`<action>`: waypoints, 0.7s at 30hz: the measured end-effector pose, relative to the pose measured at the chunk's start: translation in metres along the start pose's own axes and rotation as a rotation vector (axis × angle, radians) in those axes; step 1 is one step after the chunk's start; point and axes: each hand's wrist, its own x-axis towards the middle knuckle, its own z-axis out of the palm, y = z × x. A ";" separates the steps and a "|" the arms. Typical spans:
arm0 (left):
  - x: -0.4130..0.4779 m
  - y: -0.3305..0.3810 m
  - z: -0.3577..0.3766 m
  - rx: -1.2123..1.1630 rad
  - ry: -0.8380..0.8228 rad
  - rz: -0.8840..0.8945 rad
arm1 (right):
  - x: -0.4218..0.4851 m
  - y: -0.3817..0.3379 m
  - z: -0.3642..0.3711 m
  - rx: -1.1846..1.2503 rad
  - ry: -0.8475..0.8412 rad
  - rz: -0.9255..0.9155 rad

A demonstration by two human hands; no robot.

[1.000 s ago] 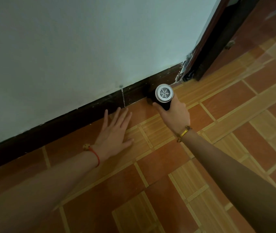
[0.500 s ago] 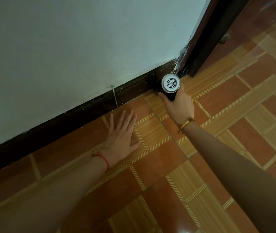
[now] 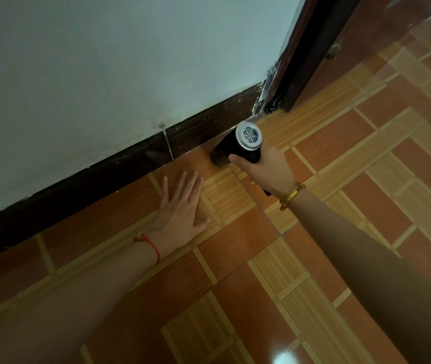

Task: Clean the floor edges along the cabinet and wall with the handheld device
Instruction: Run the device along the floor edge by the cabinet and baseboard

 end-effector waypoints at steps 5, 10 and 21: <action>-0.017 0.009 -0.006 0.032 -0.045 0.039 | -0.014 0.014 -0.006 -0.099 0.106 0.085; -0.034 0.016 -0.012 0.044 -0.057 0.066 | -0.041 0.021 -0.018 -0.083 0.100 0.104; -0.058 0.035 -0.013 0.007 -0.052 0.087 | -0.118 0.000 0.006 -0.064 0.048 0.053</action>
